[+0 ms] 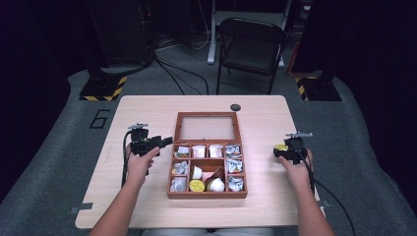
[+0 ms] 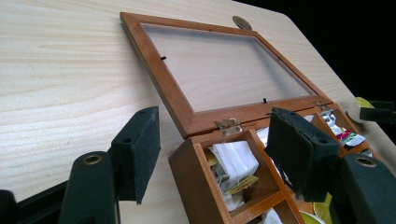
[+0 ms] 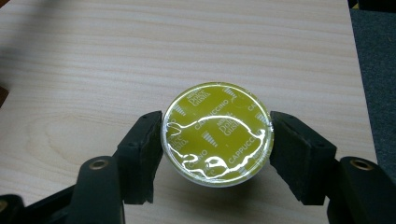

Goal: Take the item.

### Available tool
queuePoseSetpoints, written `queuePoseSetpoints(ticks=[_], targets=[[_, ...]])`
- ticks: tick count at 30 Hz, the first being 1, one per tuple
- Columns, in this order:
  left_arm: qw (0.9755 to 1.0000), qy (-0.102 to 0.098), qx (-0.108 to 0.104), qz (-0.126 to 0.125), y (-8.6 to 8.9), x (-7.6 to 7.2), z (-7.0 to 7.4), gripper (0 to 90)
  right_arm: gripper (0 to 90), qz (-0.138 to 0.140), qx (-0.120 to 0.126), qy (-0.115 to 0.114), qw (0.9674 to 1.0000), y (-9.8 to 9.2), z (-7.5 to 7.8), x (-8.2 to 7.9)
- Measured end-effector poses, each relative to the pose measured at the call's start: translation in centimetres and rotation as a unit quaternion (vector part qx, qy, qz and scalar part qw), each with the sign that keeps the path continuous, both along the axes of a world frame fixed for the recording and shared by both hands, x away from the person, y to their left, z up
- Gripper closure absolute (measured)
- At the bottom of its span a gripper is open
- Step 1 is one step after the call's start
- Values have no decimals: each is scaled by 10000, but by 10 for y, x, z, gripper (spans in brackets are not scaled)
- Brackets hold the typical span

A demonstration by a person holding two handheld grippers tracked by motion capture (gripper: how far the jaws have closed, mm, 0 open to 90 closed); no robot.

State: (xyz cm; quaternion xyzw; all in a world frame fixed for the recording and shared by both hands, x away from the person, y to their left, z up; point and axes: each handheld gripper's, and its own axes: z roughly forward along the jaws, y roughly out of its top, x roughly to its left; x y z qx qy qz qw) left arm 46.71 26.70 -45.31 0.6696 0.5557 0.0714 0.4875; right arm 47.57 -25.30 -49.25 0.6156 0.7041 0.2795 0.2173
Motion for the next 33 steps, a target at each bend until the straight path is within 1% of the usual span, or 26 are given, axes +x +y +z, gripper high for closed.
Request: queuePoseSetpoints(ticks=[3, 6, 8, 9, 10, 11, 13, 14, 16, 17, 18, 19, 22, 24, 26, 28, 30, 33], targets=[[10000, -12, 9, -1, 0, 0, 0, 348, 333, 17, -43, 10, 10000, 1, 0, 0], [10000, -14, 4, 1, 0, 0, 0, 348, 312, -1, -89, -34, 10000, 0, 2, 0], [10000, 1, -4, 1, 0, 0, 0, 348, 307, -61, -42, -62, 10000, 0, 4, -1], [10000, 4, -4, 17, 0, 0, 0, 348, 305, -41, -24, -133, 9999, -1, 6, -1], [10000, 3, -2, 18, 0, 0, 0, 348, 304, -70, -1, -138, 9999, -2, 8, -2], [10000, 6, -2, 16, 0, 0, 0, 348, 304, -97, 40, -192, 9998, -2, 9, -2], [10000, 6, 5, 18, 0, 0, 0, 348, 308, -113, 105, -226, 9996, -2, 12, -2], [10000, 4, -2, 20, 0, 0, 0, 348, 308, -124, 158, -195, 9996, -2, 14, -3], [10000, 1, 1, 27, 0, 0, 0, 348, 311, -52, 126, -260, 9996, -1, 16, -3], [10000, 3, 5, 27, 0, 0, 0, 348, 311, -54, 139, -250, 9996, 1, 18, -3], [10000, 5, 10, 24, 0, 0, 0, 348, 312, -13, 140, -301, 9994, 3, 19, -3], [10000, 5, 12, 25, 0, 0, 0, 348, 312, 35, 135, -291, 9995, 6, 22, -4], [10000, 4, 7, 20, 0, 0, 0, 348, 317, 122, 139, -362, 9992, 13, 26, -5], [10000, -10, 0, -11, 1, 0, 0, 348, 321, 218, 125, -370, 9990, 17, 28, -5], [10000, -51, 38, -21, 2, 1, 0, 349, 325, 265, 147, -354, 9989, 20, 30, -6], [10000, -11, 18, -7, 2, 1, 0, 349, 328, 340, 164, -359, 9986, 24, 32, -7], [10000, -20, 35, -16, 1, 1, 1, 349, 330, 369, 172, -378, 9985, 26, 34, -7], [10000, -34, -13, 5, 0, 1, 2, 349, 332, 456, 226, -428, 9978, 30, 37, -9]])
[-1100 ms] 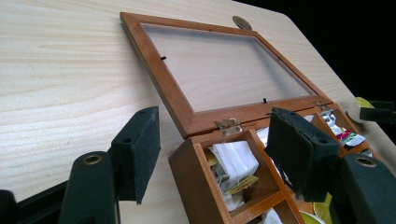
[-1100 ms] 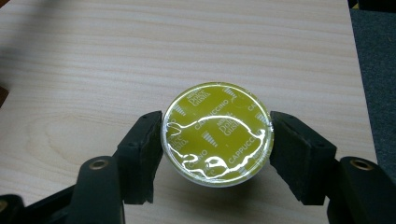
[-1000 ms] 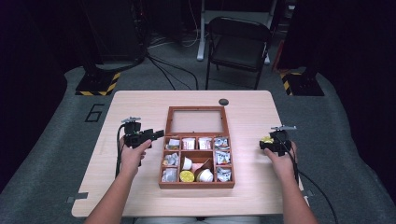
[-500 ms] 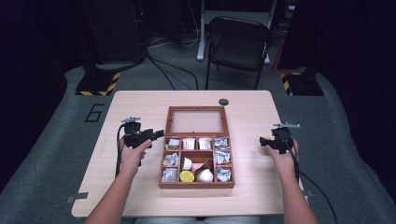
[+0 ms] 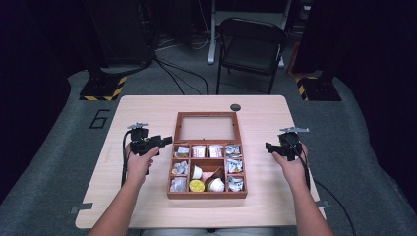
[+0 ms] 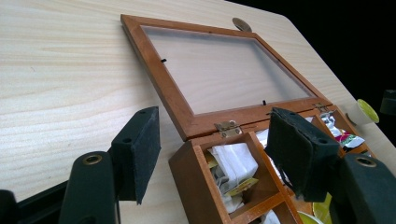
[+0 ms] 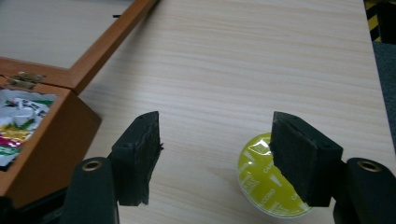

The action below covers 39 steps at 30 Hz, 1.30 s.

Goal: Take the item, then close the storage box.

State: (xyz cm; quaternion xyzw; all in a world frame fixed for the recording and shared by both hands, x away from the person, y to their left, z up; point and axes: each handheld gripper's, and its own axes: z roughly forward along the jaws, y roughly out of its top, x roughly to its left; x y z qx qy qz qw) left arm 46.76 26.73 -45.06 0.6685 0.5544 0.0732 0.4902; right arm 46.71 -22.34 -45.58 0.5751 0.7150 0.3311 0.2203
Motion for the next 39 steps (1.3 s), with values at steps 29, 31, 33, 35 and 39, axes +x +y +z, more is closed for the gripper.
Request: queuePoseSetpoints(ticks=[29, 31, 33, 35, 39], targets=[[9998, 35, 195, -99, -6, 5, 6, 349, 332, 808, 122, 17, 9967, 43, 20, -2], [9998, 39, 177, -88, -7, 6, 5, 349, 332, 816, 154, 52, 9965, 45, 22, -2], [9997, 74, 196, -142, -9, 7, 4, 349, 333, 840, 170, 69, 9963, 47, 24, -1], [9995, 89, 248, -194, -10, 8, 5, 349, 333, 874, 220, 110, 9959, 47, 26, 0], [9991, 64, 322, -252, -13, 10, 11, 348, 334, 994, 284, 93, 9946, 50, 33, 2]])
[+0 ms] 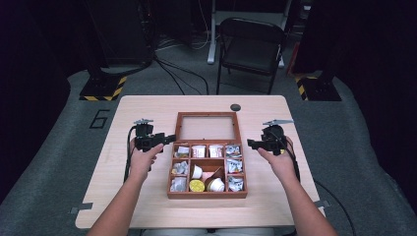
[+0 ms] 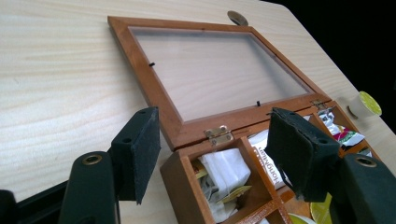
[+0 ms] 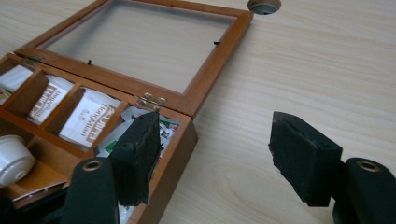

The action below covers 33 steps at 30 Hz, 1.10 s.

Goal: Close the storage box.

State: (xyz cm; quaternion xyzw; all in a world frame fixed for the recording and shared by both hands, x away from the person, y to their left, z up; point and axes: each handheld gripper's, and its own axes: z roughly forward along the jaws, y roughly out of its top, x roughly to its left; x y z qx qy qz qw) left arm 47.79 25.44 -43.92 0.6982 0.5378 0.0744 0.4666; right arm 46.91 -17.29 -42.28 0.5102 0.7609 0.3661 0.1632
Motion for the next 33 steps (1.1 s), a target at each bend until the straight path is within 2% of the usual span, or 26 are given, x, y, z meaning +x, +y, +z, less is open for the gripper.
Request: queuePoseSetpoints(ticks=[7, 10, 16, 19, 21, 25, 31, 33], targets=[[9999, -40, 121, -21, -4, 7, 6, 350, 337, 144, 92, -33, 9998, 10, 15, 6], [9999, 35, 118, -16, -7, 13, 3, 350, 337, 203, 142, -40, 9997, 15, 16, 10], [9999, 108, 75, -1, -13, 24, -5, 350, 343, 191, 173, 111, 9996, 23, 5, 27], [9995, 202, 224, -1, -15, 30, -9, 350, 343, 130, 266, 273, 9992, 25, -1, 35], [9995, 254, 199, -2, -16, 33, -12, 350, 343, 109, 296, 335, 9989, 25, -4, 38], [9994, 336, 98, -16, -15, 39, -16, 354, 343, 89, 345, 370, 9987, 25, -8, 45], [9989, 435, 177, 21, -17, 47, -25, 356, 345, 91, 249, 399, 9989, 28, -13, 52], [9987, 478, 191, 55, -17, 50, -26, 357, 345, 126, 295, 387, 9987, 30, -15, 54]])
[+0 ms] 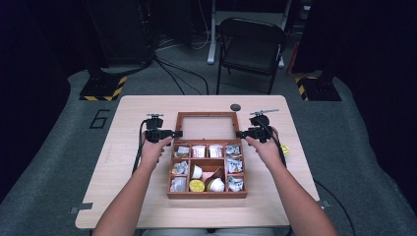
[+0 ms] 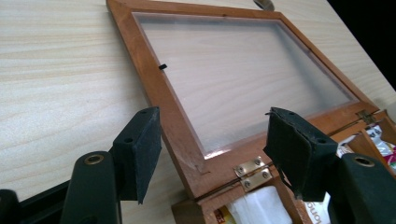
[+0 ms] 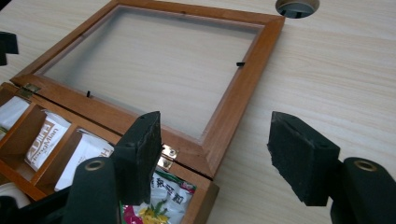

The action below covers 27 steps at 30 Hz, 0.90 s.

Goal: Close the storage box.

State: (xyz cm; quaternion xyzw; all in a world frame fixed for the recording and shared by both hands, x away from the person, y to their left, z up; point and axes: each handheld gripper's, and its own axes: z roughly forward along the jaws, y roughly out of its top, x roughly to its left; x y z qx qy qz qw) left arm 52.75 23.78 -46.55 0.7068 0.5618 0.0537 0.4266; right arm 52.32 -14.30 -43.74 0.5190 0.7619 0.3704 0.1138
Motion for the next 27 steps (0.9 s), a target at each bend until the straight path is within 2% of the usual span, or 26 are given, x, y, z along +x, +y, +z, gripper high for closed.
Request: queuePoseSetpoints(ticks=[6, 9, 11, 12, 16, 23, 27], targets=[[10000, -2, -35, -9, 2, 6, 0, 354, 345, 14, 107, 46, 9999, 3, -3, 4], [9997, 39, -238, 83, 4, 8, -1, 353, 341, -29, 168, 62, 9998, 3, -4, 6], [9996, 63, -258, 118, 4, 9, -4, 353, 331, -71, 158, 43, 9998, 2, -5, 9], [9997, 89, -207, 85, 5, 10, -5, 353, 321, -82, 118, 107, 9998, 3, -5, 10], [9998, 154, -95, 88, 5, 12, -10, 348, 318, -59, 109, 97, 9999, 4, -6, 13], [9999, 45, -153, 57, 1, 13, -11, 335, 318, -62, 77, 217, 9997, 12, -14, 20], [9998, 46, -194, 43, 0, 15, -12, 334, 318, -50, 82, 268, 9996, 14, -18, 22]])
